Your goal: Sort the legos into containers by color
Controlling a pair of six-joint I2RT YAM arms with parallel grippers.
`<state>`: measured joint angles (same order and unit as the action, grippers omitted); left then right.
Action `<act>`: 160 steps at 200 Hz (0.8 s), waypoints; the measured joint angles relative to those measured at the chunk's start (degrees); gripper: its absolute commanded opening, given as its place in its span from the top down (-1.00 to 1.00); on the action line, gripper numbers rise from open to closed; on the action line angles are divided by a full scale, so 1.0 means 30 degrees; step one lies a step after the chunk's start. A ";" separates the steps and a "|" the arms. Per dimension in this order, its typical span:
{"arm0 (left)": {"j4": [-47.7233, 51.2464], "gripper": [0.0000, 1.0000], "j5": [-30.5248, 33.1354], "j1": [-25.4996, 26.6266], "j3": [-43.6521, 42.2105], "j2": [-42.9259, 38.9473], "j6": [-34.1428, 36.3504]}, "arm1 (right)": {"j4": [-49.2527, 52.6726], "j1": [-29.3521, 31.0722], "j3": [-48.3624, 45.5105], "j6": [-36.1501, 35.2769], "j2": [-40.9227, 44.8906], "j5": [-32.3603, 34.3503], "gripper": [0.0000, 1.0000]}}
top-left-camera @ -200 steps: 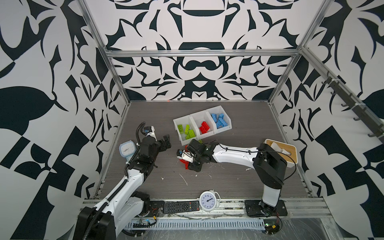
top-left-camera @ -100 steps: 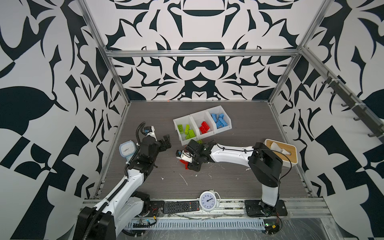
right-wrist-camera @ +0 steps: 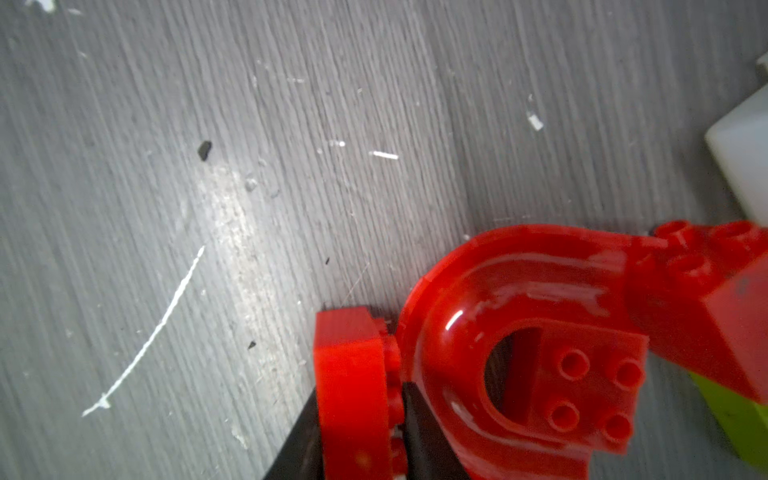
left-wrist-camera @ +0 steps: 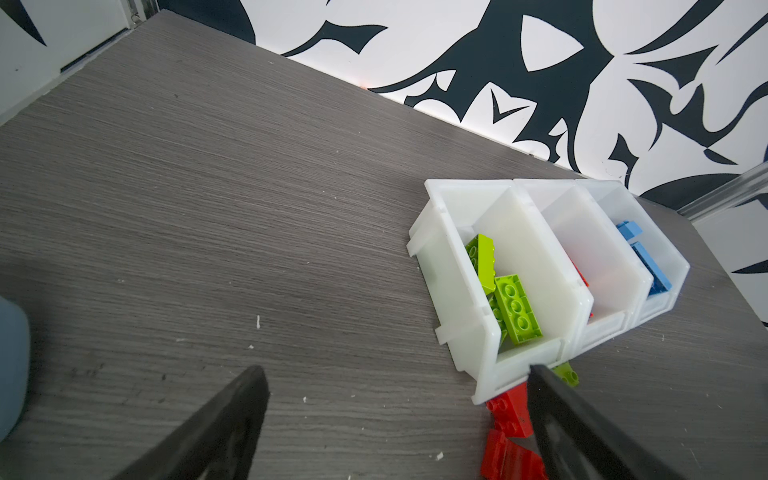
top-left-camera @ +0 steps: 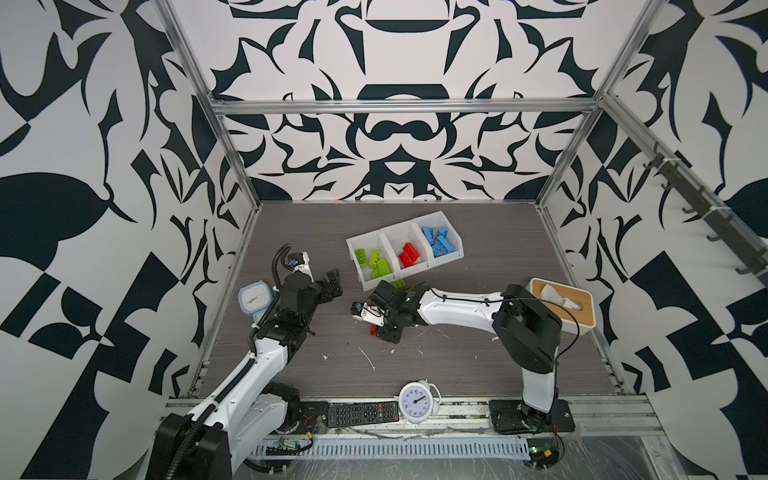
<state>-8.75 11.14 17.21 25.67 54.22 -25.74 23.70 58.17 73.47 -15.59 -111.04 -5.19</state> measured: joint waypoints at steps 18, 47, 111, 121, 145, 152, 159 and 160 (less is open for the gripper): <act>0.0000 -1.00 -0.0007 0.0000 0.0000 0.0000 0.0000 | 0.0022 0.0015 -0.0007 0.0051 0.0080 0.0044 0.49; 0.0000 -1.00 -0.0007 0.0000 0.0000 0.0000 0.0000 | 0.0022 0.0015 -0.0087 0.0117 0.0503 0.0029 0.51; 0.0007 -1.00 0.0000 0.0000 -0.0007 0.0000 0.0000 | -0.0007 0.0015 -0.0627 0.0801 0.2433 -0.0452 0.54; 0.0000 -1.00 -0.0007 0.0000 -0.0007 0.0007 0.0000 | -0.0007 0.0015 -0.0699 0.0933 0.2747 -0.0627 0.55; 0.0000 -1.00 -0.0007 0.0000 -0.0007 0.0007 -0.0007 | -0.0095 -0.0131 -0.1064 0.1290 0.3585 -0.1035 0.56; 0.0000 -1.00 -0.0007 0.0000 -0.0007 0.0022 -0.0007 | -0.0102 -0.0226 -0.1137 0.1362 0.3840 -0.1158 0.56; 0.0007 -1.00 -0.0007 0.0000 -0.0007 0.0029 -0.0007 | -0.0117 -0.0364 -0.1180 0.1450 0.4138 -0.1370 0.56; 0.0000 -1.00 -0.0007 0.0000 -0.0007 0.0036 -0.0007 | -0.0124 -0.0379 -0.1188 0.1464 0.4167 -0.1392 0.56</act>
<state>-8.75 11.11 17.21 25.65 54.33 -25.76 23.33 57.04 69.91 -11.20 -98.54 -9.37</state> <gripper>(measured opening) 0.998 0.269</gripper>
